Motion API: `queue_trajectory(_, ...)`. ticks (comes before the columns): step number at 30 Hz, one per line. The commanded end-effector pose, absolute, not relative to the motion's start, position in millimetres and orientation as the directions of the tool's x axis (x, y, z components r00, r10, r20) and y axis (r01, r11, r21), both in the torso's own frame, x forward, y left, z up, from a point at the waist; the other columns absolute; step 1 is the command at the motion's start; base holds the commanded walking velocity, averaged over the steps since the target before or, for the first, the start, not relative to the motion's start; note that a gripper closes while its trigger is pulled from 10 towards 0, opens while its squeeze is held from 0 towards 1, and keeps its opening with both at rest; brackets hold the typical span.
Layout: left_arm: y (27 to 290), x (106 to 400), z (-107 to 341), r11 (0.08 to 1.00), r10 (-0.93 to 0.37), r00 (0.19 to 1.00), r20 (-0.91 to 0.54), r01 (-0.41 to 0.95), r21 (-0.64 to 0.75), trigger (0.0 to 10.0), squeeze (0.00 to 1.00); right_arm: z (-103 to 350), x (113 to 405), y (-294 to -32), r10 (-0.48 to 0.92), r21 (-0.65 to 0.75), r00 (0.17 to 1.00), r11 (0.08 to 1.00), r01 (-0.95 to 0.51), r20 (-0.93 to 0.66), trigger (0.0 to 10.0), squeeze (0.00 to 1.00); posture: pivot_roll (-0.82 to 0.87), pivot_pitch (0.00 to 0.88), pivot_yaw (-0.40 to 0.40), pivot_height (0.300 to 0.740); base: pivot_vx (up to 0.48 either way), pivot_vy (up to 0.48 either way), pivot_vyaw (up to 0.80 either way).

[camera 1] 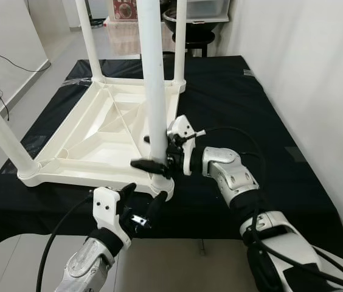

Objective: Building children table

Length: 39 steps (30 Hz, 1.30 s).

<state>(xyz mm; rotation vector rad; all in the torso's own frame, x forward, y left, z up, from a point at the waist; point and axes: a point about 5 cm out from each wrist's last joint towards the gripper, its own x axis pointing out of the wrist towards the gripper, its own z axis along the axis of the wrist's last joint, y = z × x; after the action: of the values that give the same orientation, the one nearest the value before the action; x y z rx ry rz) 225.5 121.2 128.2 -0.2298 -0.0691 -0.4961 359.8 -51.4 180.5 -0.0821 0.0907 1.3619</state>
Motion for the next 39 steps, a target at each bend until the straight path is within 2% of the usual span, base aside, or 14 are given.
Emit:
queue_trajectory(1,120.6,225.2,123.8,0.858,-0.458,0.883,0.107,0.47,-0.208,10.0,0.0,186.1,360.5,-45.8,0.983,0.01,0.148,0.15,-0.989,-0.106,10.0,0.0,0.02,0.046,-0.009,0.74,0.0,0.0,0.0)
queue_trajectory(2,120.6,225.2,123.8,0.858,-0.458,0.883,0.107,0.47,-0.208,10.0,0.0,186.1,360.5,-45.8,0.983,0.01,0.148,0.15,-0.989,-0.106,10.0,0.0,0.02,0.046,-0.009,0.74,0.0,0.0,0.0)
queue_trajectory(3,120.1,225.2,123.4,0.858,-0.458,0.883,0.106,0.47,-0.208,10.0,0.0,187.6,362.1,-45.4,0.983,0.017,0.148,0.151,-0.988,-0.108,3.5,0.0,0.02,0.046,-0.011,0.74,0.0,0.0,0.0)
queue_trajectory(4,119.6,225.1,123.3,0.858,-0.459,0.882,0.105,0.47,-0.208,10.0,0.0,189.1,363.5,-44.9,0.982,0.023,0.154,0.158,-0.987,-0.106,0.0,0.0,0.02,0.045,-0.011,0.74,0.0,0.0,0.0)
queue_trajectory(10,118.3,224.9,122.7,0.856,-0.461,0.881,0.104,0.472,-0.209,10.0,0.0,191.8,366.4,-48.5,0.984,0.046,0.152,0.156,-0.987,-0.089,0.0,0.0,0.02,0.045,-0.011,0.74,0.0,0.0,0.0)
queue_trajectory(20,116.7,222.5,123.3,0.855,-0.461,0.881,0.107,0.473,-0.212,10.0,0.0,183.4,374.7,-79.2,0.912,-0.022,0.409,0.408,-0.913,-0.027,0.0,0.0,0.02,0.055,-0.019,0.74,0.0,0.0,0.0)
queue_trajectory(21,117.9,220.6,124.1,0.855,-0.46,0.881,0.108,0.472,-0.213,10.0,0.0,152.6,365.4,-85.9,0.656,0.029,0.751,0.754,-0.656,-0.075,0.0,0.0,0.01,0.073,-0.031,0.74,0.0,0.0,0.0)
queue_trajectory(22,117.9,220.6,124.1,0.855,-0.46,0.881,0.108,0.472,-0.213,10.0,0.0,152.6,365.4,-85.9,0.656,0.029,0.751,0.754,-0.656,-0.075,0.0,0.0,0.01,0.073,-0.031,0.74,0.0,0.0,0.0)
queue_trajectory(23,119.6,219.6,125.1,0.855,-0.459,0.882,0.109,0.472,-0.214,10.0,0.0,129.9,341.4,-90.3,0.492,0.045,0.863,0.871,-0.49,-0.115,0.0,0.0,0.01,0.096,-0.002,0.74,0.0,0.0,0.0)
queue_trajectory(26,120.4,219.4,125.3,0.854,-0.463,0.88,0.107,0.475,-0.214,10.0,0.0,115.1,315.5,-77.6,0.445,0.026,0.884,0.895,-0.446,-0.144,0.0,0.0,0.0,0.075,-0.011,0.74,0.0,0.0,0.0)
queue_trajectory(35,119.3,220.6,125.2,0.856,-0.458,0.882,0.109,0.471,-0.212,10.0,0.0,129.0,327.3,-52.3,0.542,0.012,0.836,0.839,-0.543,-0.089,0.0,0.0,0.01,0.076,-0.017,0.74,0.0,0.0,0.0)
queue_trajectory(36,118.9,221.2,125.6,0.858,-0.455,0.883,0.111,0.469,-0.212,10.0,0.0,141.4,330.9,-48.1,0.601,0.011,0.798,0.799,-0.601,-0.05,10.0,1.0,0.01,0.073,-0.02,0.74,0.0,0.0,0.0)
queue_trajectory(38,118.8,221.4,125.6,0.857,-0.456,0.883,0.112,0.469,-0.212,10.0,0.0,147.8,330.5,-47.4,0.621,0.011,0.783,0.783,-0.621,-0.033,10.0,1.0,0.01,0.072,-0.021,0.74,0.0,0.0,0.0)
queue_trajectory(39,118.8,222.1,125.4,0.857,-0.457,0.882,0.111,0.47,-0.212,10.0,0.0,163.8,334.0,-44.4,0.735,0.046,0.678,0.676,-0.735,0.02,10.0,1.0,0.01,0.067,-0.018,0.74,0.0,0.0,0.0)
